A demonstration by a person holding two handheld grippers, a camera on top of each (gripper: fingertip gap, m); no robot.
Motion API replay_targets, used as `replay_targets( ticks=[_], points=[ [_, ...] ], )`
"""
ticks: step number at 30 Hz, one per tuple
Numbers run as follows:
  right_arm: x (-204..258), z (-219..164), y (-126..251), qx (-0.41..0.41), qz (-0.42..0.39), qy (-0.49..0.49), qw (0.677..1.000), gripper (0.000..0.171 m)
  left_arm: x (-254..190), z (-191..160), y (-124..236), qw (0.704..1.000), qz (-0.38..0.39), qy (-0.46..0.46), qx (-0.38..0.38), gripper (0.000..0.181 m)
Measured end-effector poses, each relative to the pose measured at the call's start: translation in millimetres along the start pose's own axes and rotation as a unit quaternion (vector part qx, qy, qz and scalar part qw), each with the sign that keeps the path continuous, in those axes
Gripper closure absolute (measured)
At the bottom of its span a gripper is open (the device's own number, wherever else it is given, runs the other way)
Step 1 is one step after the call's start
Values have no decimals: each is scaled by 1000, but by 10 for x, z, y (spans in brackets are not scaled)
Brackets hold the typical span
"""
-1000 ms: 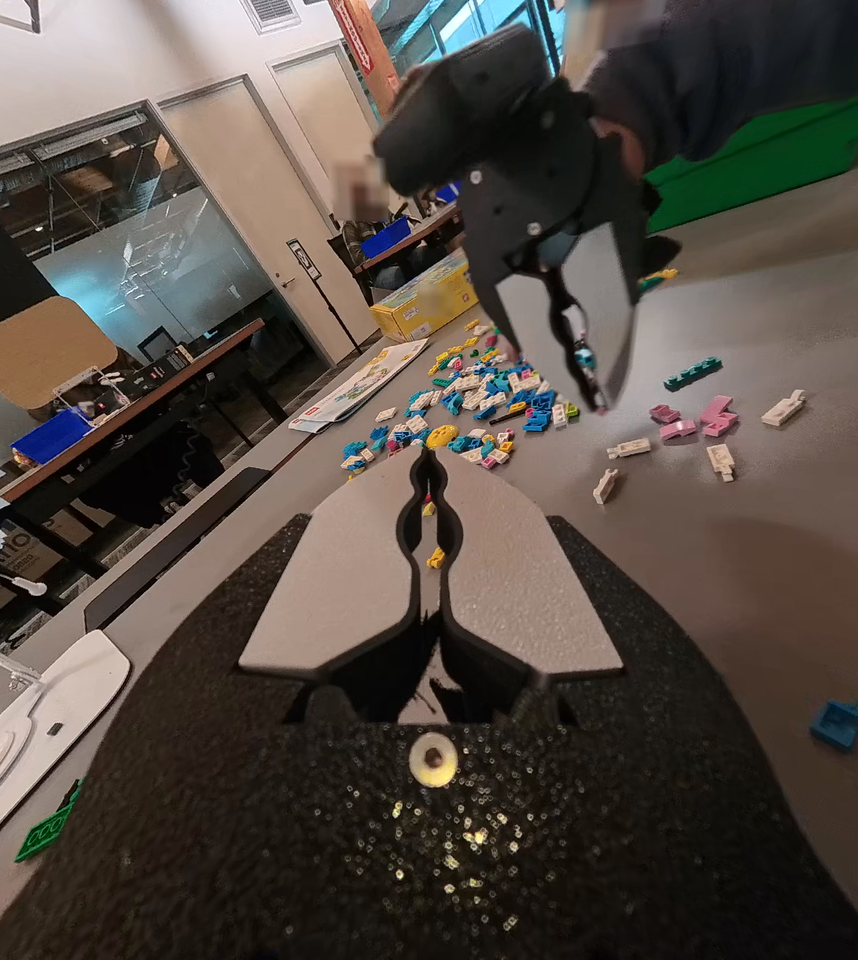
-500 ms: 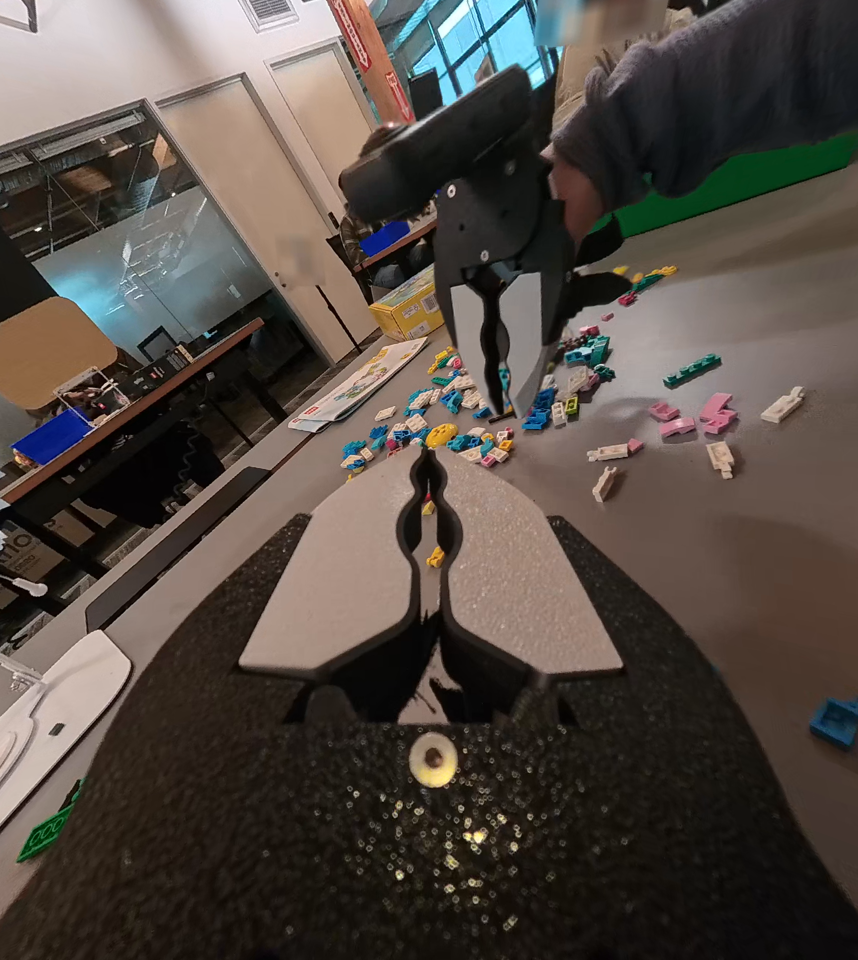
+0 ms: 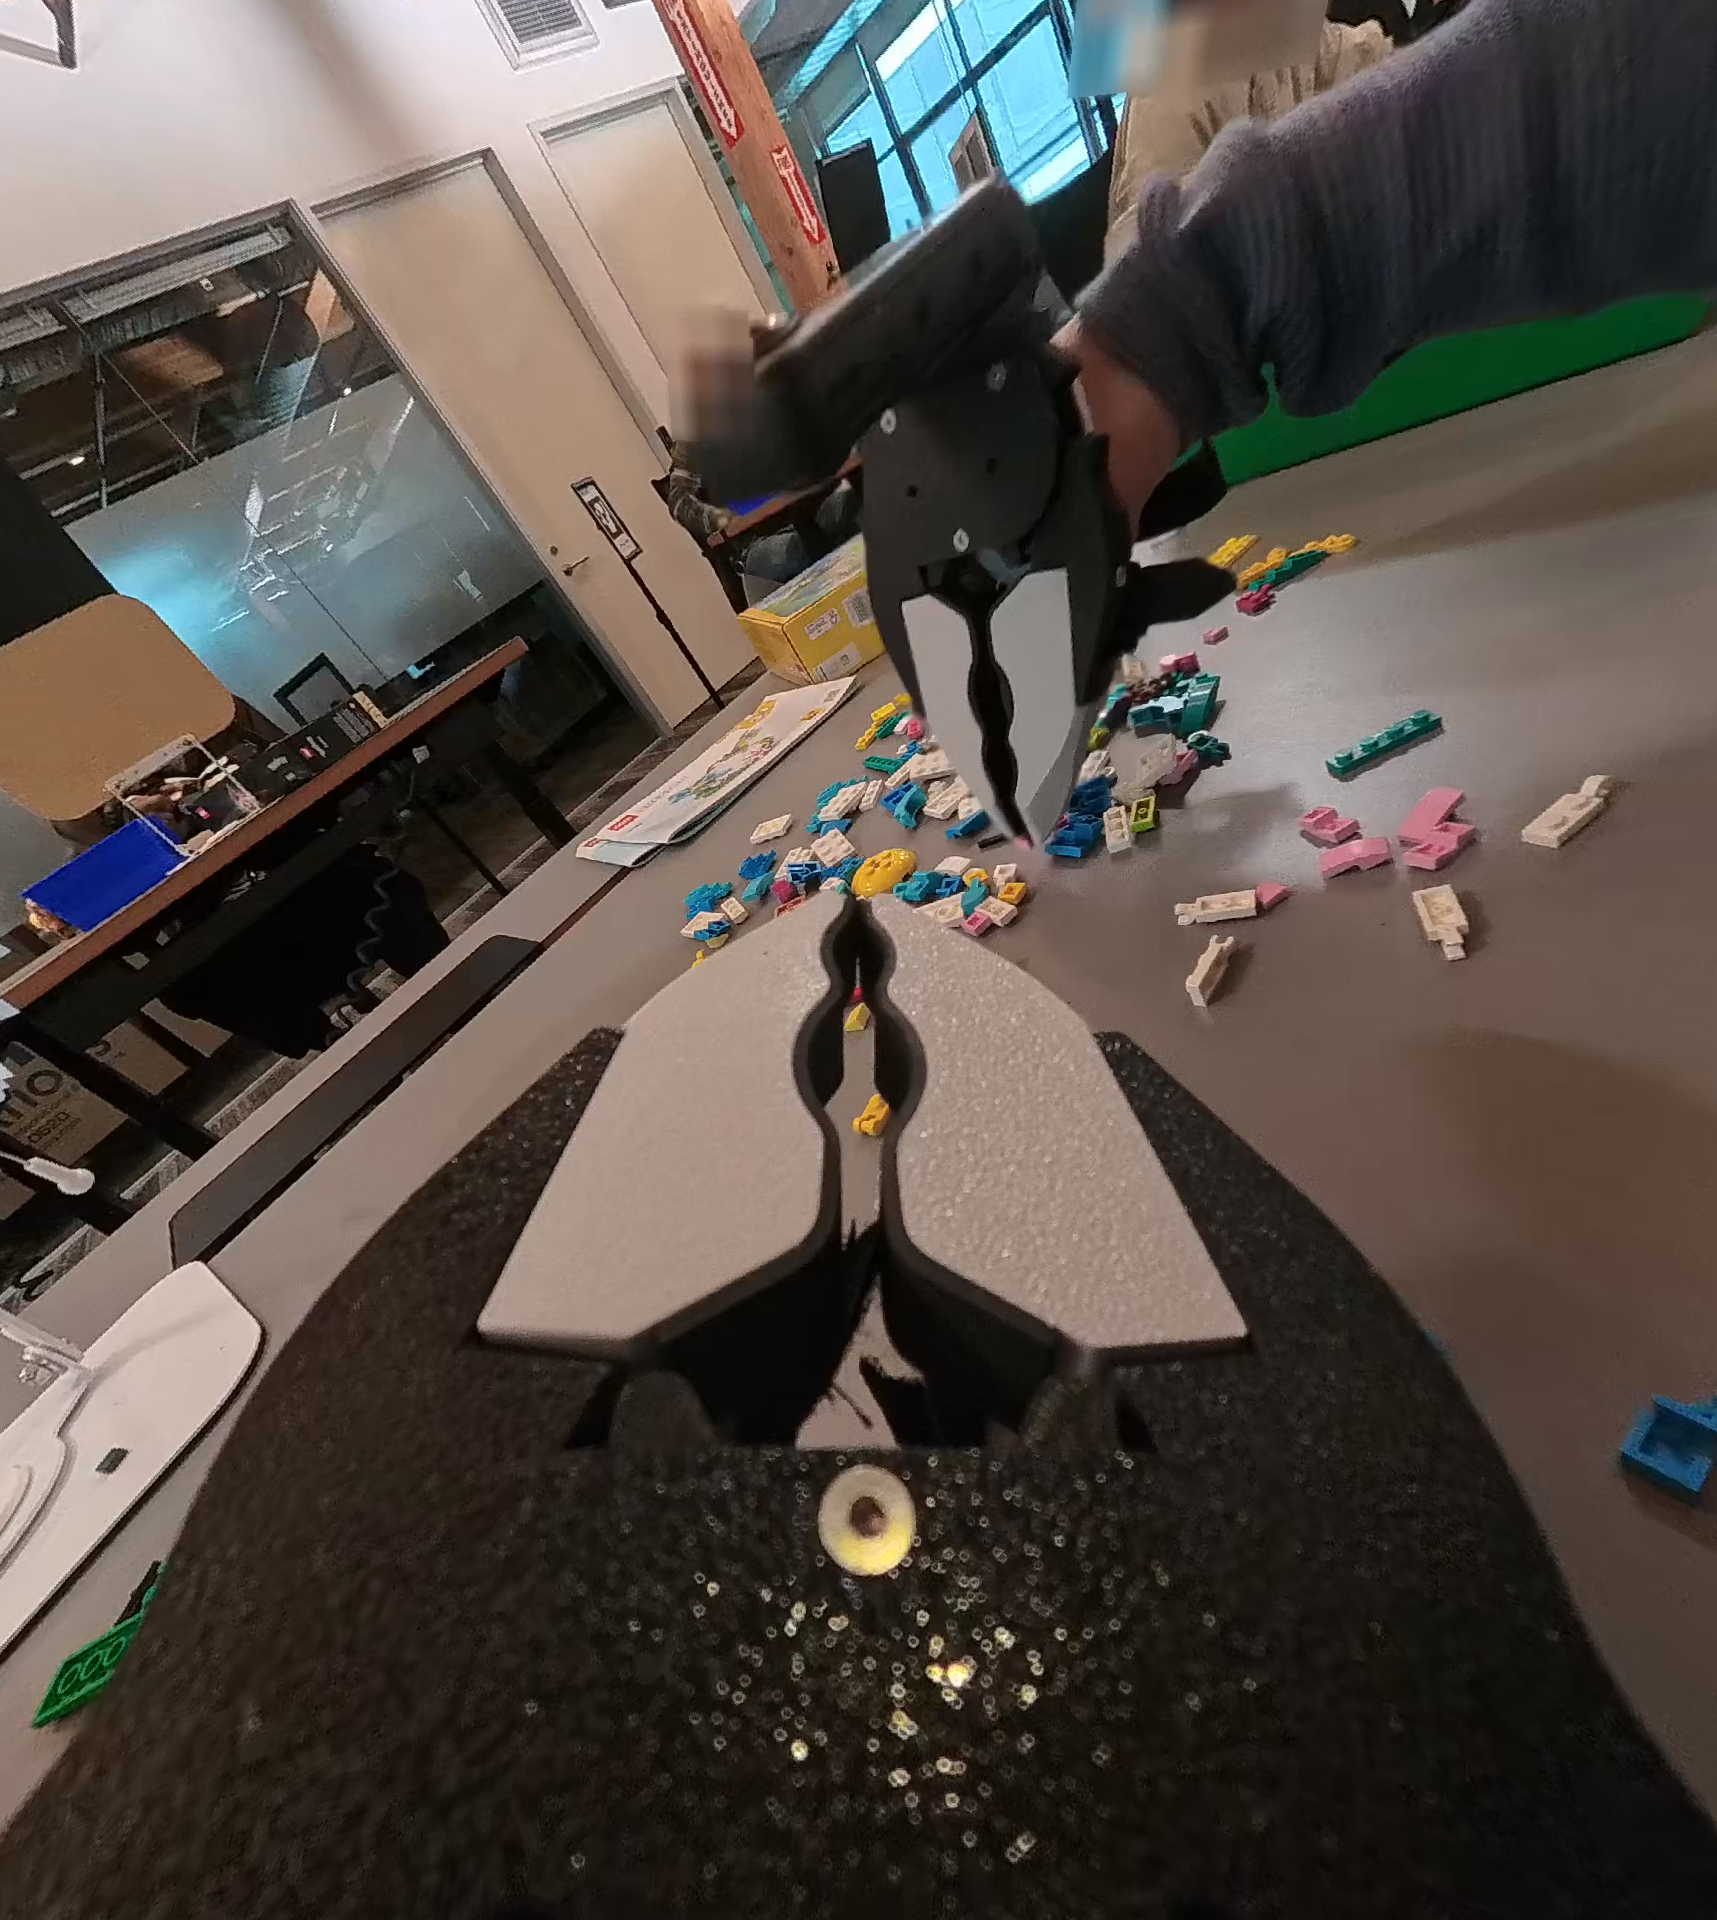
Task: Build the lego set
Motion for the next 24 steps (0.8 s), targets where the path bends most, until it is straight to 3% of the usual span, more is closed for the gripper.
replay_targets(
  ticks=[6,11,15,19,24],
  points=[
    [642,121,282,-37,55,17,998,166,4,1,0,1000,0,2,-1,181],
    [1026,31,263,-23,30,24,999,166,5,1,1,1000,0,3,-2,181],
    [1024,-17,273,-44,-17,7,999,154,3,-2,0,1000,0,3,-1,181],
    [969,-122,396,-45,-45,-9,998,154,6,-3,0,1000,0,6,-1,181],
    [524,-516,628,-40,-145,-79,985,154,5,-4,-1,1000,0,6,-1,181]
  ],
)
Point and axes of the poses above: each gripper's, where its closed fingertips meet, y back along the fingers, z out of its top, x = y × z across the jaws, the point moved 1 cm from there along y, back along the fingers, and after that the axes turned 7 degrees about -z, right-handed, at the moved point
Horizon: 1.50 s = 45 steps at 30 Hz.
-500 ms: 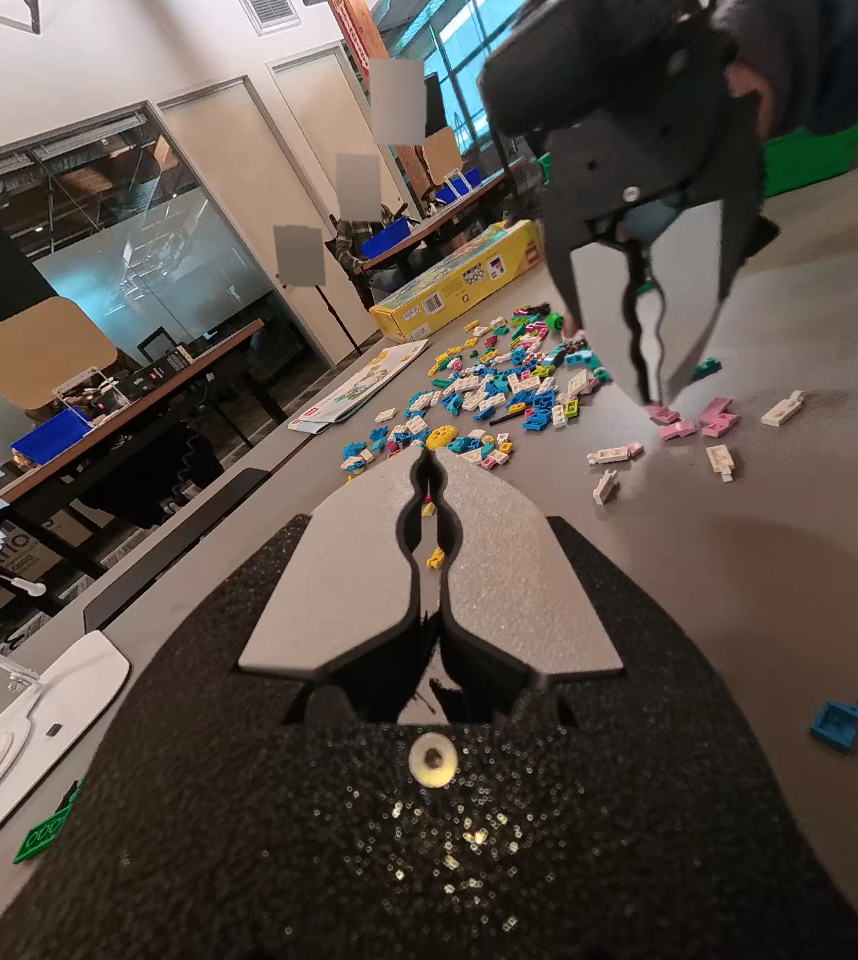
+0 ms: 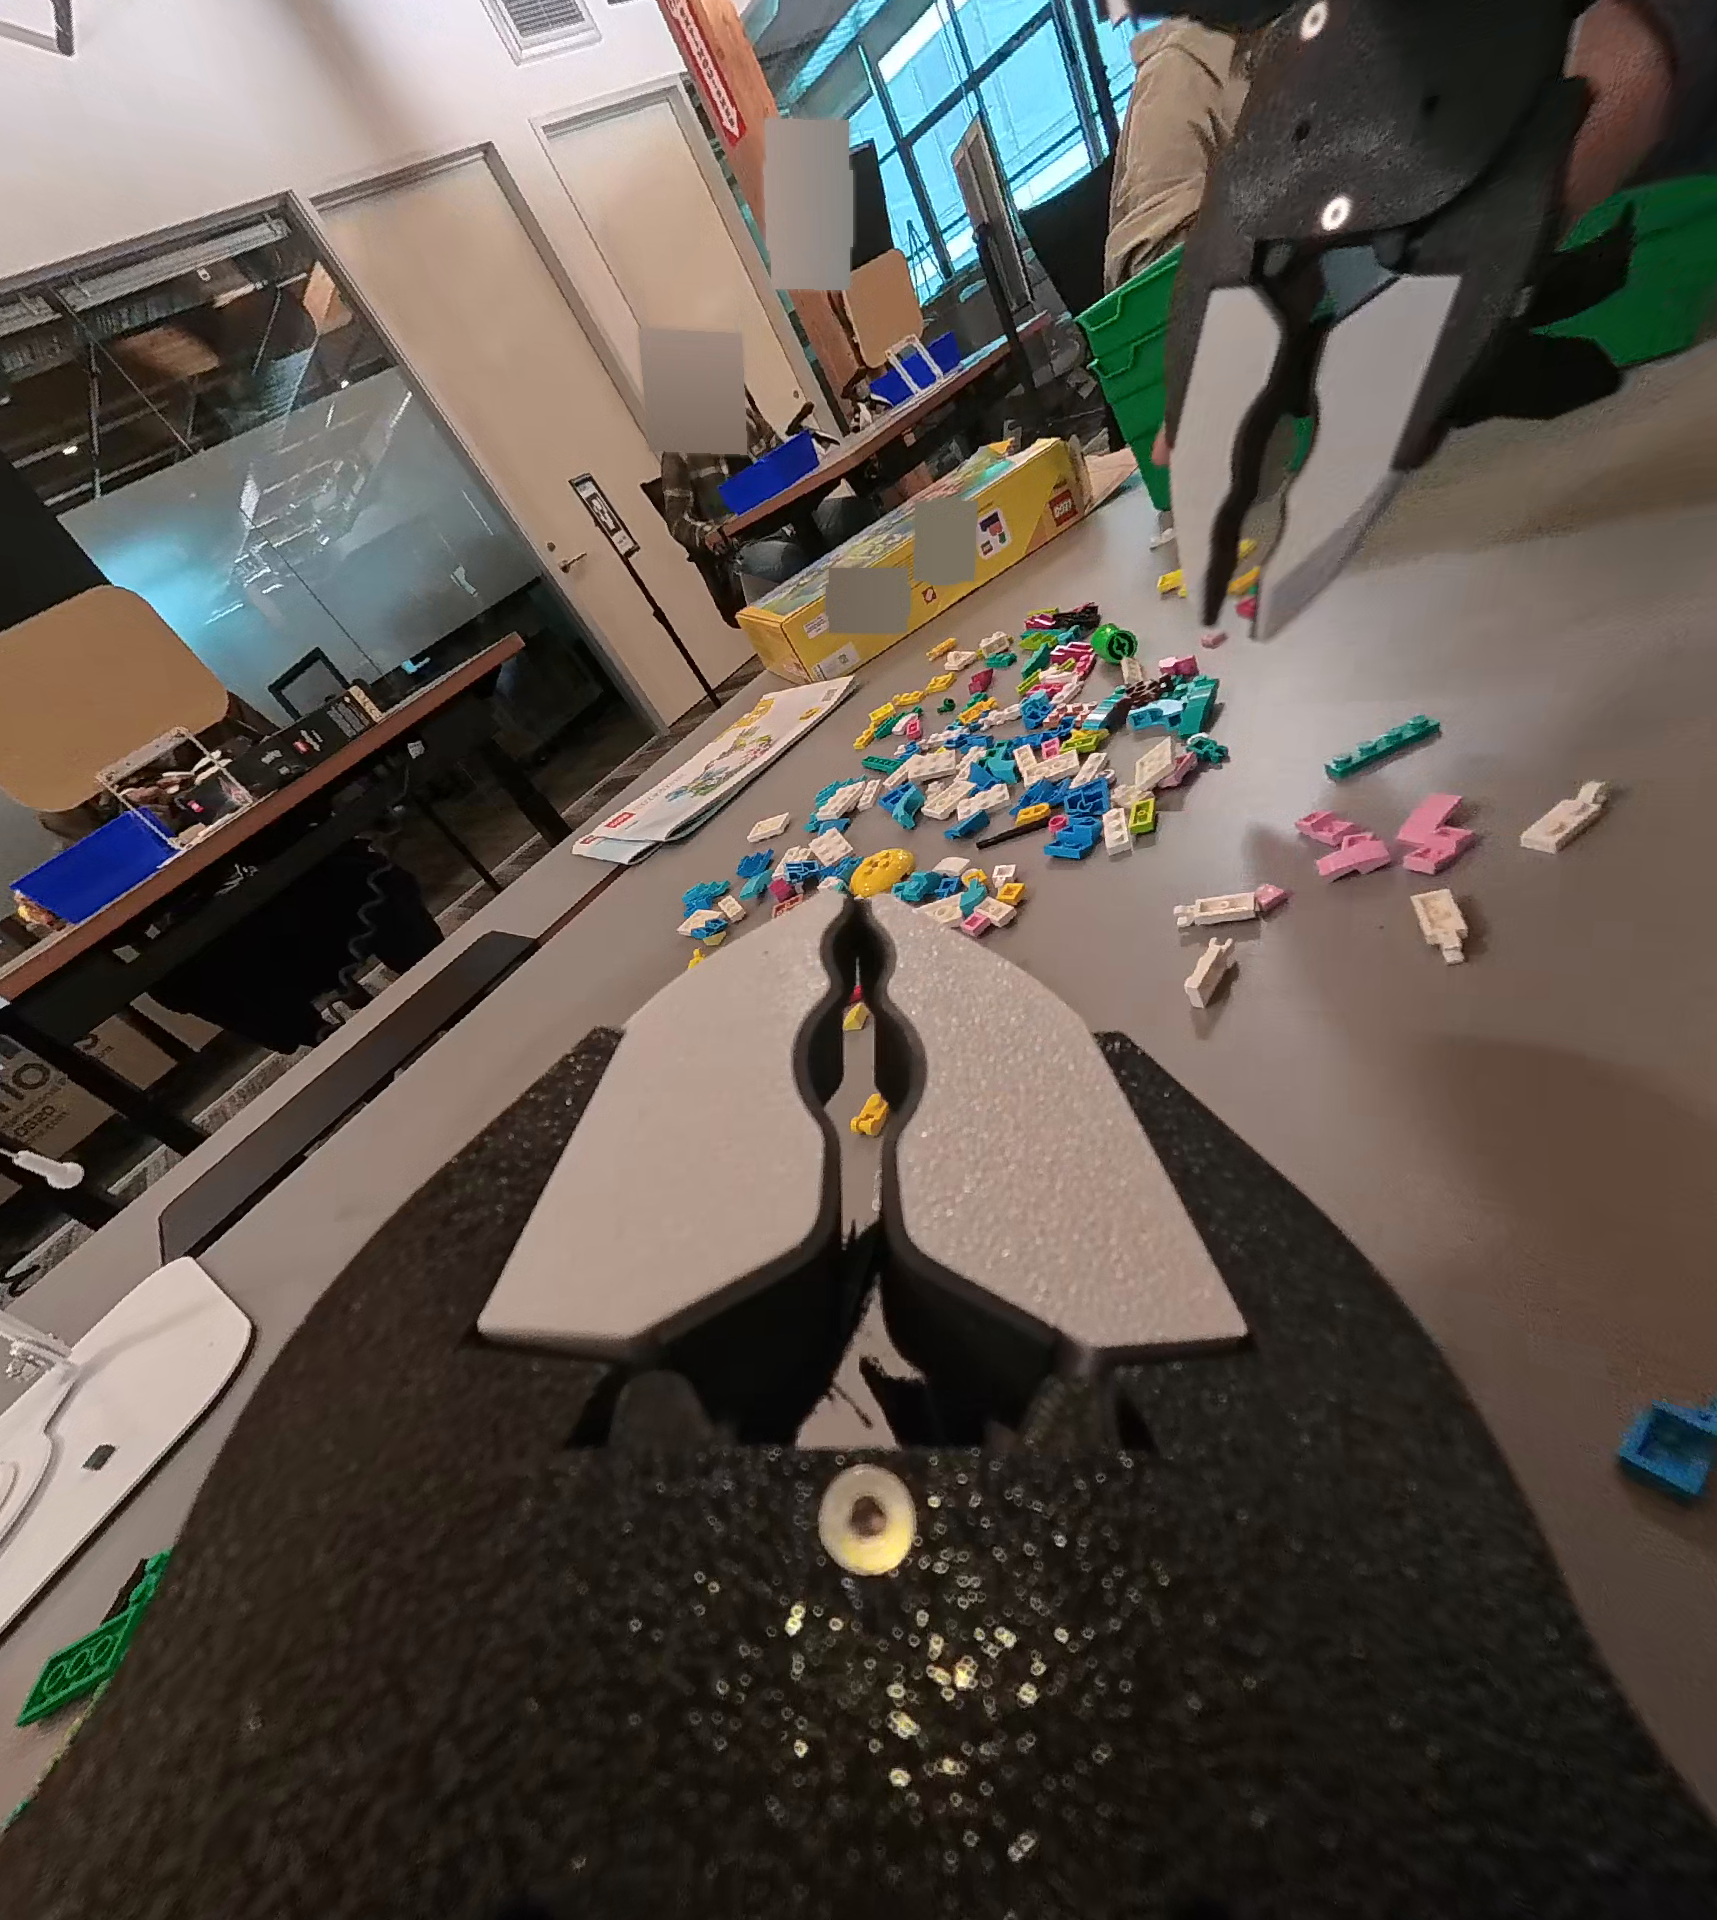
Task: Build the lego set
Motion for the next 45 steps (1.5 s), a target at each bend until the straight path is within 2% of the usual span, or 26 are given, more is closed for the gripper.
replay_targets(
  ticks=[8,14,21,25,33,34,37,39,45],
  points=[
    [-529,-526,84,-13,-76,-137,988,156,0,2,-2,1000,-1,1,-1,181],
    [-439,-750,-3,27,-50,-152,987,157,-4,-4,-8,1000,0,-4,2,181],
    [-464,-927,-43,59,-57,-160,984,157,-9,-10,-12,1000,-1,-6,5,181],
    [-513,-927,-92,54,-55,-158,984,157,-11,-10,-14,1000,-2,-6,5,181],
    [-565,-939,-257,51,5,-203,978,152,-15,-16,-18,1000,-3,-7,7,181],
    [-552,-942,-269,54,13,-204,977,154,-16,-16,-18,1000,-3,-7,7,181],
    [-556,-931,-278,53,14,-195,979,171,-17,-15,-19,1000,-3,-8,7,181],
    [-521,-911,-251,54,16,-180,982,171,-18,-17,-19,1000,-4,-8,7,181],
    [1,-400,-40,-57,85,-91,991,171,-19,-17,-20,1000,-4,-8,7,181]
  ],
)
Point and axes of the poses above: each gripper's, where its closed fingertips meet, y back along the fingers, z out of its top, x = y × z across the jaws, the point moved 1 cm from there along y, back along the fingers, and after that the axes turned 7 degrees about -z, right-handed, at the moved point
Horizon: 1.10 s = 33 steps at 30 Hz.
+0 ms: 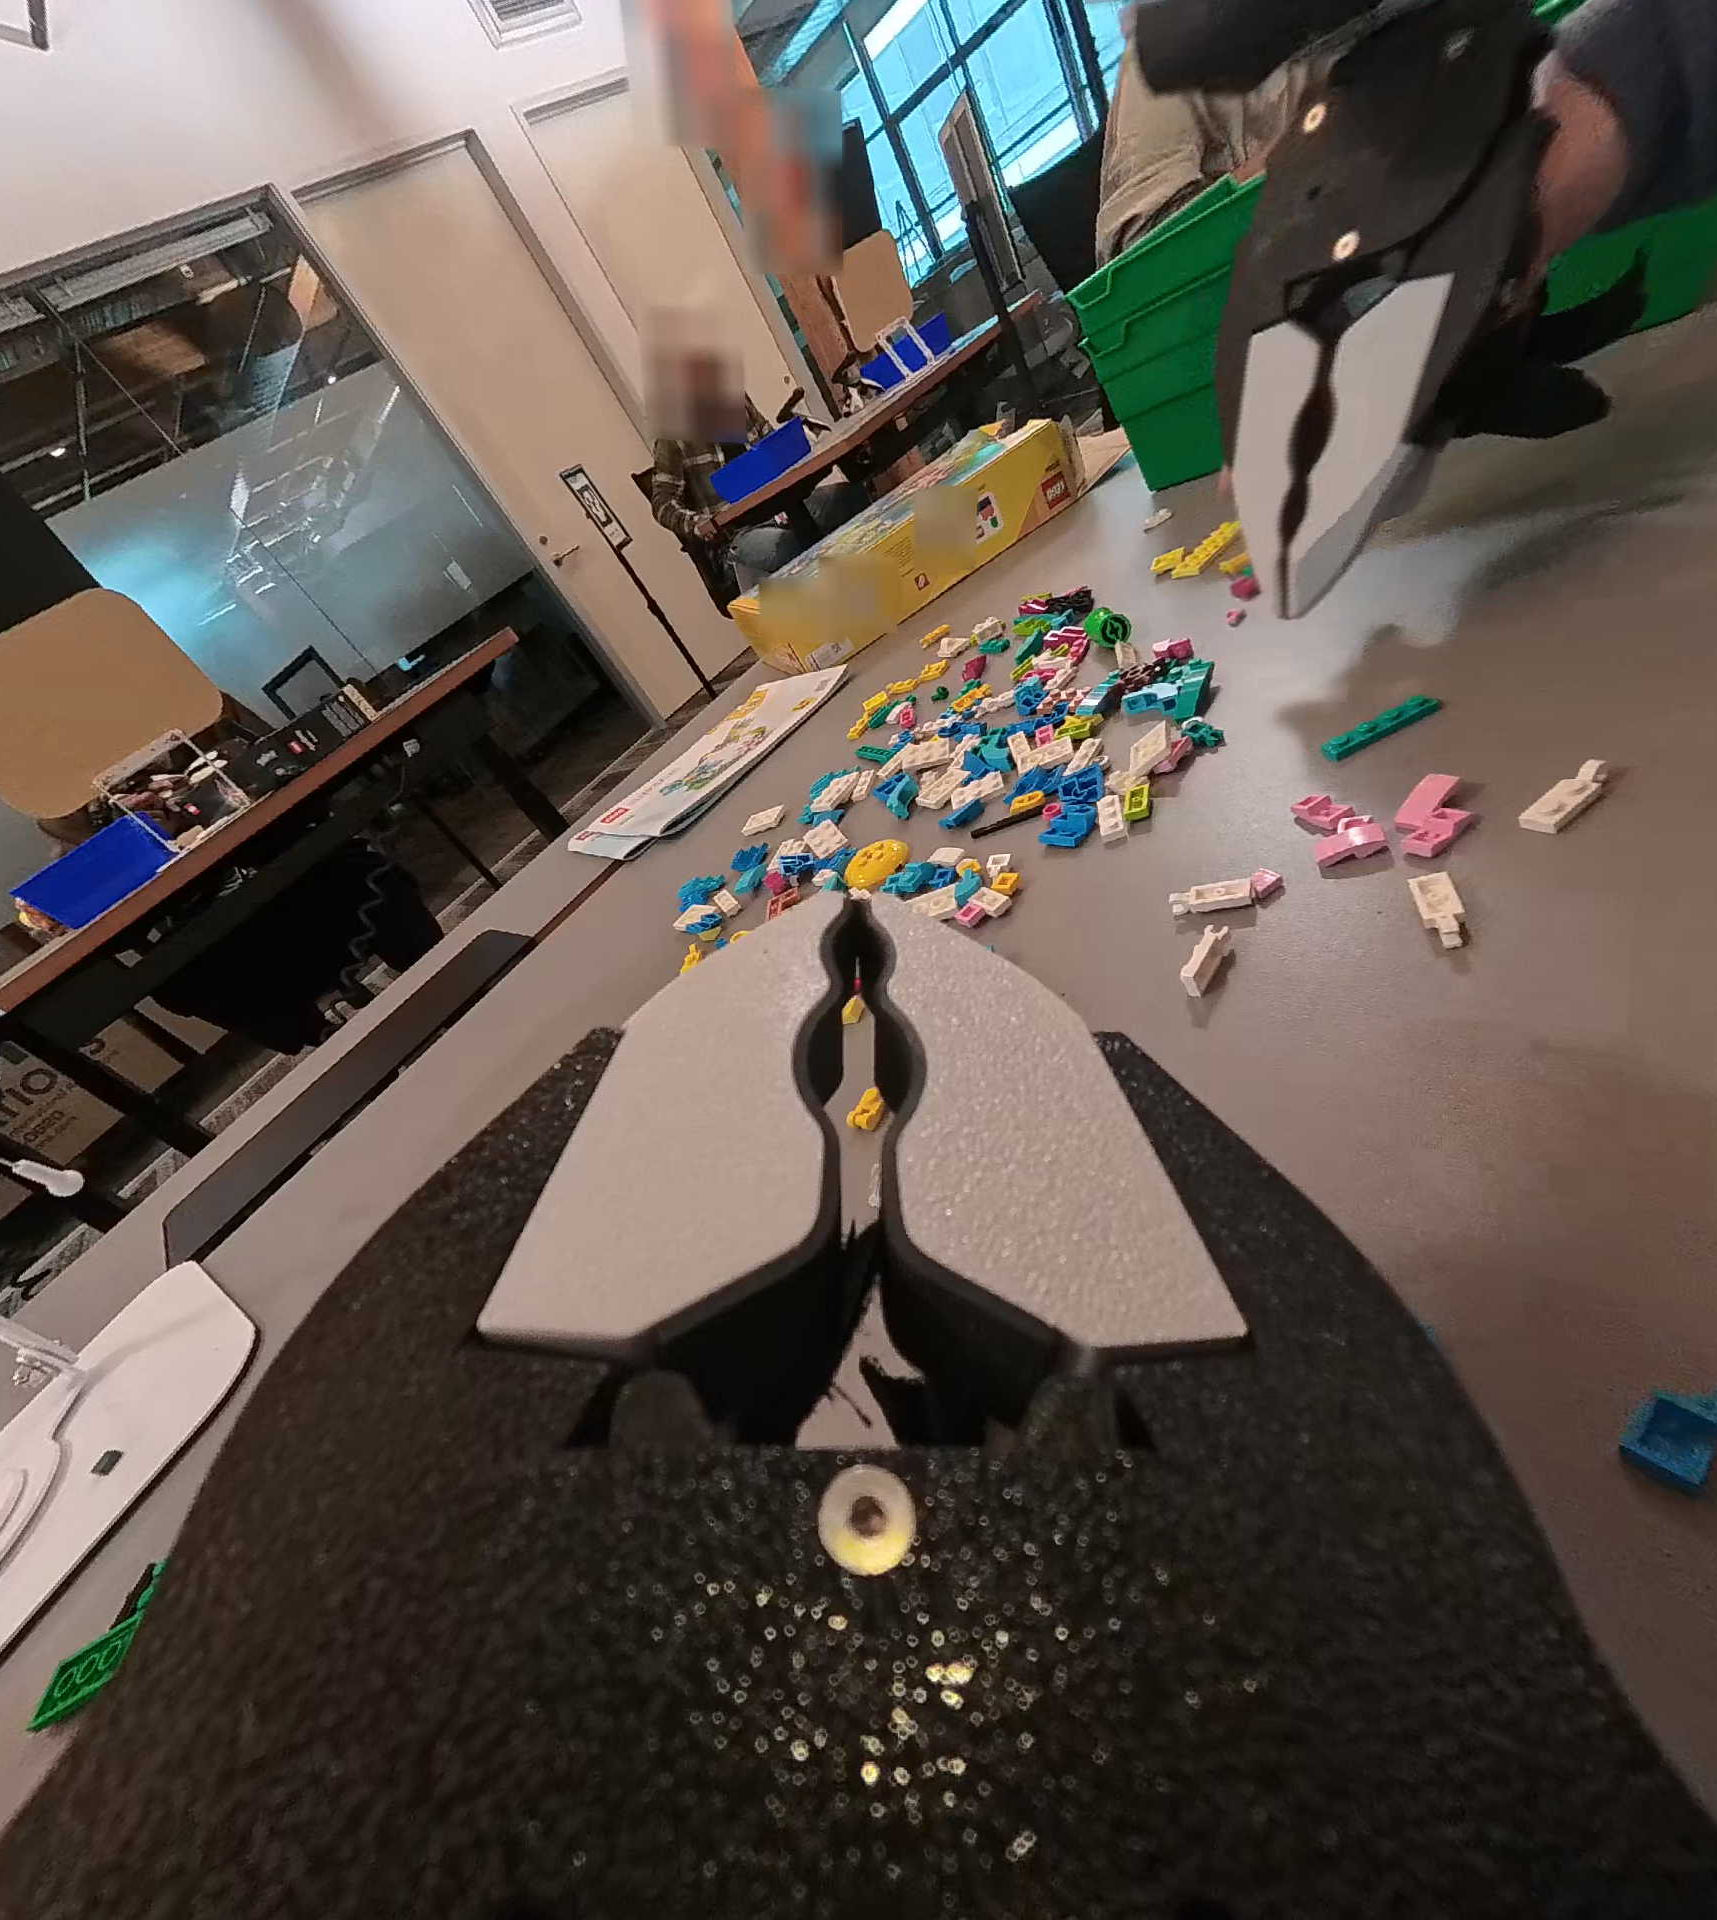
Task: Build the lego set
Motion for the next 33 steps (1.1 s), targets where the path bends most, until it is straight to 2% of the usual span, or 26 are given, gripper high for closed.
replay_targets(
  ticks=[3,6,10,11,13,15,20,23,29,33],
  points=[
    [362,162,-38,-28,36,34,998,171,-2,1,-1,1000,0,0,0,181],
    [610,192,-131,-21,53,62,996,171,-3,-1,-1,1000,0,0,0,181],
    [732,198,-204,-21,60,73,995,170,-6,-2,-1,1000,-1,-1,1,181],
    [727,194,-200,-23,59,73,995,165,-7,-2,-1,1000,-1,-1,1,181],
    [645,170,-163,-23,40,64,997,158,-8,-3,-2,1000,-1,-1,1,181],
    [403,85,-97,-11,-12,37,999,155,-8,0,-1,1000,-1,-1,1,181],
    [-314,-358,47,46,-134,-112,984,152,-10,-4,-4,1000,-2,-1,2,181],
    [-472,-442,48,36,-149,-148,977,151,-11,-5,-3,1000,-1,-1,2,181],
    [-555,-477,-15,43,-153,-147,976,152,-12,-7,-4,1000,-2,-2,3,181],
    [-588,-480,-34,45,-142,-160,976,162,-13,-7,-4,1000,-2,-1,3,181]
  ],
)
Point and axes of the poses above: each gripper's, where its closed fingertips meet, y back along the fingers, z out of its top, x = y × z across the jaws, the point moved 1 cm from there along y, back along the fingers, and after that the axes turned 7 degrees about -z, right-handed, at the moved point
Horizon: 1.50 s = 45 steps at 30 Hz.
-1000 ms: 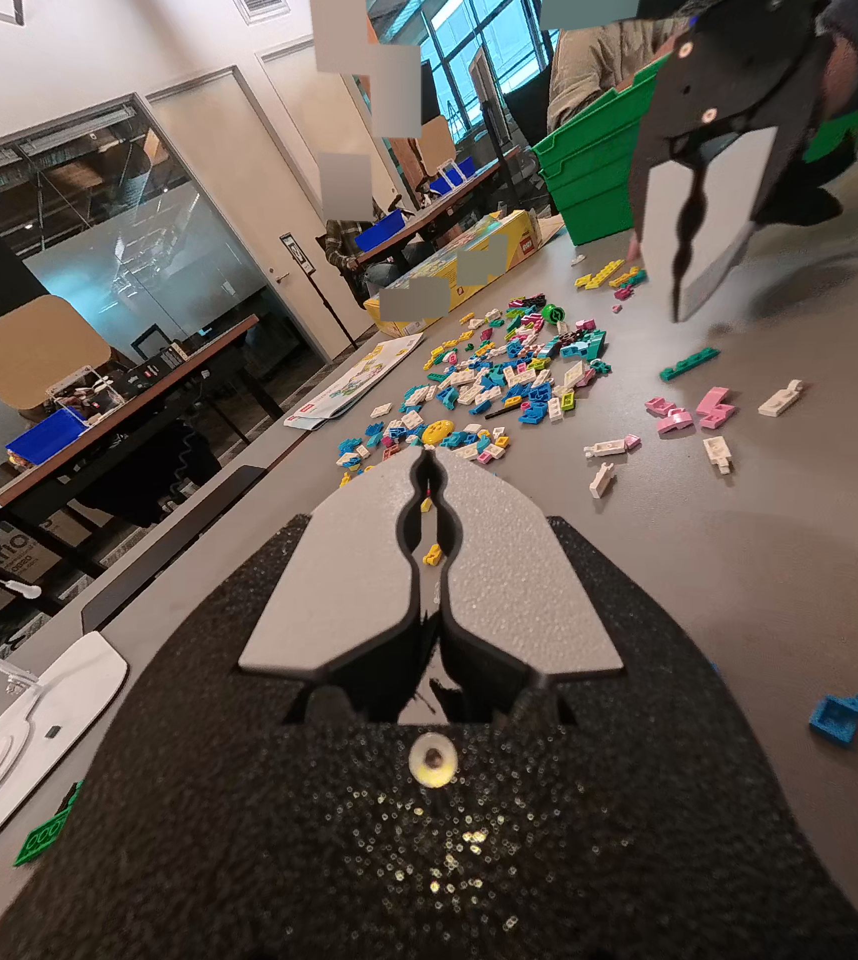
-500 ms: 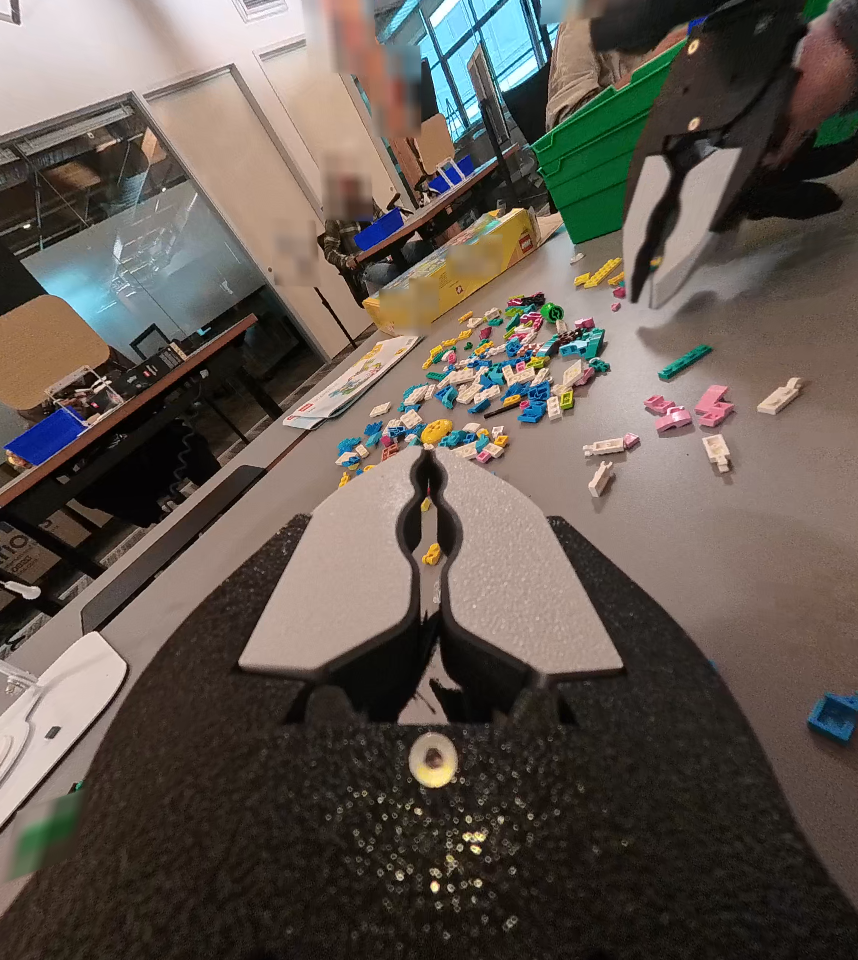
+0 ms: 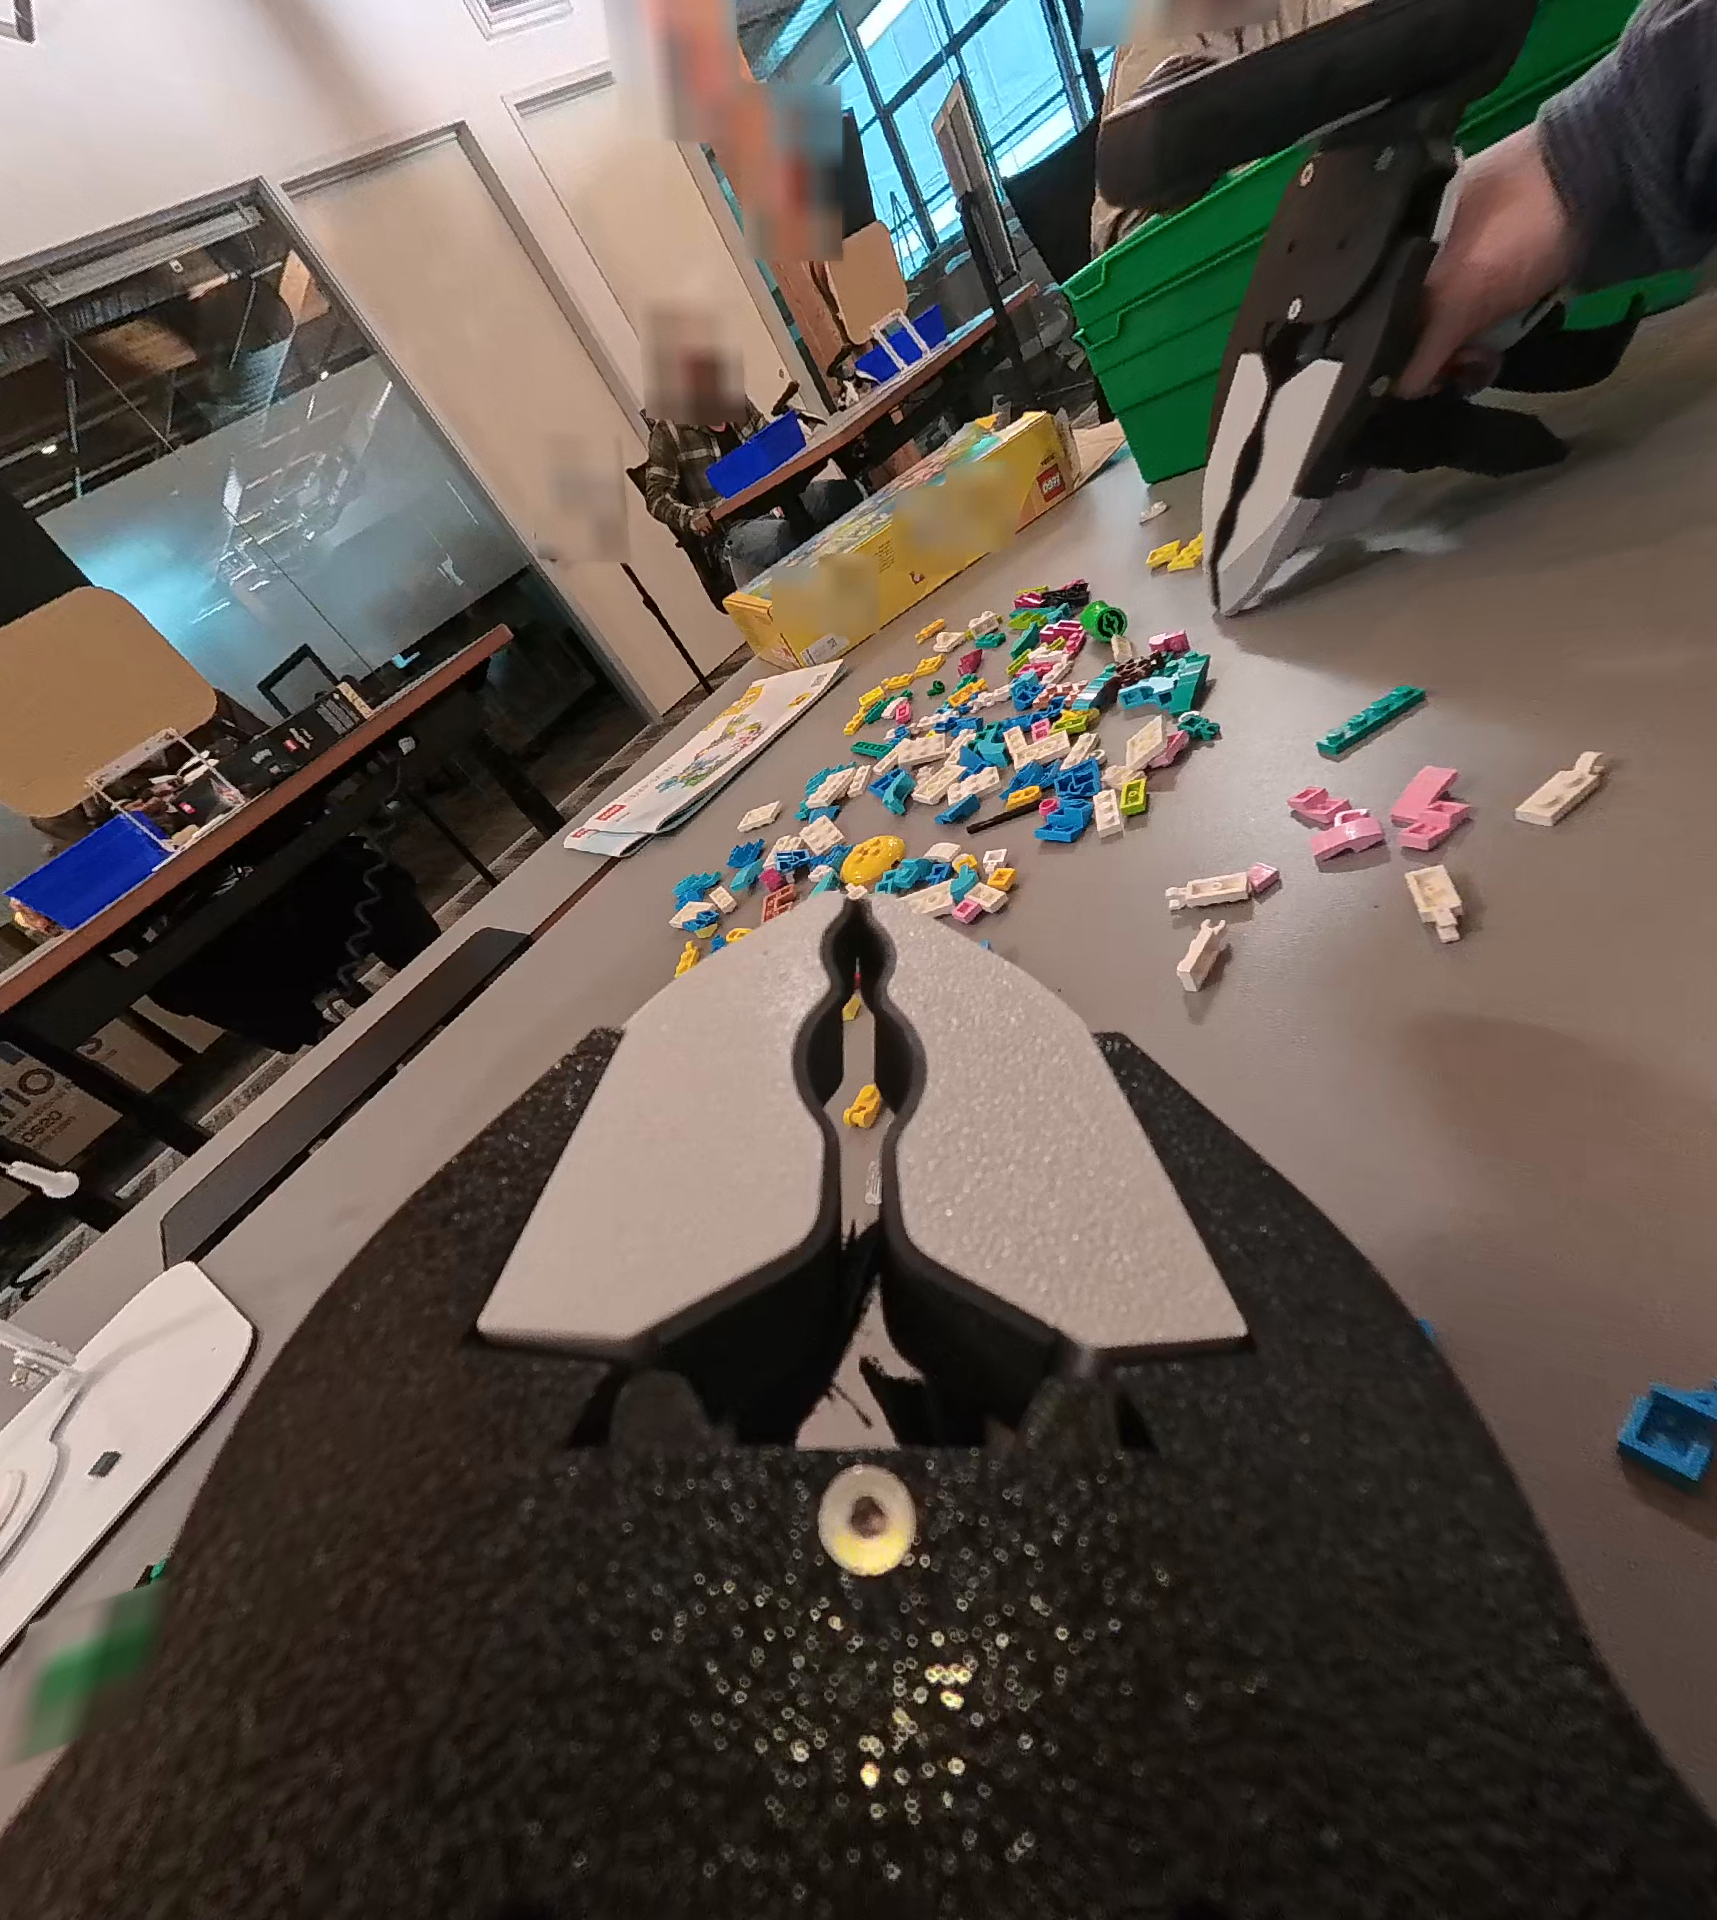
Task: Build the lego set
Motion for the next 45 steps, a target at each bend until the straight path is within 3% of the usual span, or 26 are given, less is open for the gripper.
replay_targets(
  ticks=[8,16,26,29,32,37,45],
  points=[
    [84,27,66,-20,11,31,999,167,-3,0,1,1000,-1,0,0,181],
    [863,159,328,-116,142,122,975,170,-6,-2,-1,1000,-2,0,1,181],
    [1436,186,372,-125,210,161,956,170,-7,-3,0,1000,-2,0,2,181],
    [1523,203,339,-120,195,193,954,163,-7,-3,0,1000,-2,0,2,181],
    [1281,246,333,-119,128,184,967,157,-7,-4,2,1000,-2,0,2,181],
    [362,36,236,-38,-43,42,997,154,-8,-1,1,1000,-3,0,1,181],
    [291,75,201,-69,3,6,998,148,-7,-7,-1,1000,-2,-1,2,181]
  ],
)
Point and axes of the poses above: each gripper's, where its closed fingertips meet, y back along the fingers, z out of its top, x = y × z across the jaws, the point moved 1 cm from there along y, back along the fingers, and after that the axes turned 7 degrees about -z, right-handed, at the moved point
